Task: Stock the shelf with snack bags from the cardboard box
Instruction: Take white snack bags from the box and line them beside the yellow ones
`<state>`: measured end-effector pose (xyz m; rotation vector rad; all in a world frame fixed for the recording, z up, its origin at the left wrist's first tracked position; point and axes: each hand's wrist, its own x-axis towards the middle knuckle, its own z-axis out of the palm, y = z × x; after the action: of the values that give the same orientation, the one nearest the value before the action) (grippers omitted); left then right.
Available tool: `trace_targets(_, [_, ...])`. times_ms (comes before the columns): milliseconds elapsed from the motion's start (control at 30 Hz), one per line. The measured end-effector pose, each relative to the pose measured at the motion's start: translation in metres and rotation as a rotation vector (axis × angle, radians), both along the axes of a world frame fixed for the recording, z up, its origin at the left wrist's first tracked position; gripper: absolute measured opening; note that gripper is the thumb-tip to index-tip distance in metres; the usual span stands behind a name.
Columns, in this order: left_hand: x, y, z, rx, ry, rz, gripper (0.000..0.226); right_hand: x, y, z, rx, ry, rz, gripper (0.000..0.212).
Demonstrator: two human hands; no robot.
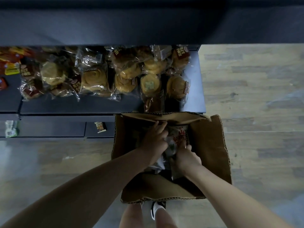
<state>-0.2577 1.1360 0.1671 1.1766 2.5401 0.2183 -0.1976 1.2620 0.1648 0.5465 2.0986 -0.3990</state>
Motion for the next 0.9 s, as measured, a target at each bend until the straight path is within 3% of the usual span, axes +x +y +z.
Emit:
trace_targets(67, [0.006, 0.001, -0.011, 0.127, -0.079, 0.207, 0.031, 0.002, -0.001, -0.009, -0.083, -0.034, -0.152, 0.113])
trace_targets(133, [0.015, -0.002, -0.017, 0.303, -0.18, 0.709, 0.034, 0.001, -0.003, -0.012, -0.086, -0.021, -0.237, 0.107])
trace_targets(200, [0.021, -0.005, -0.026, 0.315, -0.334, 1.145, 0.05, -0.001, -0.005, -0.015, 0.035, 0.083, -0.153, 0.098])
trace_targets(233, [0.023, -0.005, -0.032, 0.287, -0.397, 1.234, 0.059, -0.003, -0.007, -0.016, 0.057, 0.165, -0.135, 0.093])
trace_targets(333, [0.028, -0.006, -0.054, 0.345, -0.584, 1.299, 0.058, -0.009, -0.011, -0.025, -0.135, 0.329, -0.3, 0.073])
trace_targets(433, [0.028, -0.008, -0.063, 0.432, -0.634, 1.317, 0.051, -0.019, -0.01, -0.034, -0.268, 0.305, -0.487, 0.063])
trace_targets(600, [0.013, -0.006, -0.066, 0.421, -0.763, 1.446, 0.06, -0.03, -0.004, -0.044, -0.301, 0.231, -0.535, 0.098])
trace_targets(767, [0.0, 0.009, -0.051, 0.464, -0.89, 1.479, 0.045, -0.036, 0.006, -0.04, -0.33, 0.162, -0.544, 0.06])
trace_targets(900, [0.007, 0.014, -0.052, 0.475, -0.891, 1.263, 0.078, -0.039, 0.005, -0.037, -0.371, 0.139, -0.502, 0.05])
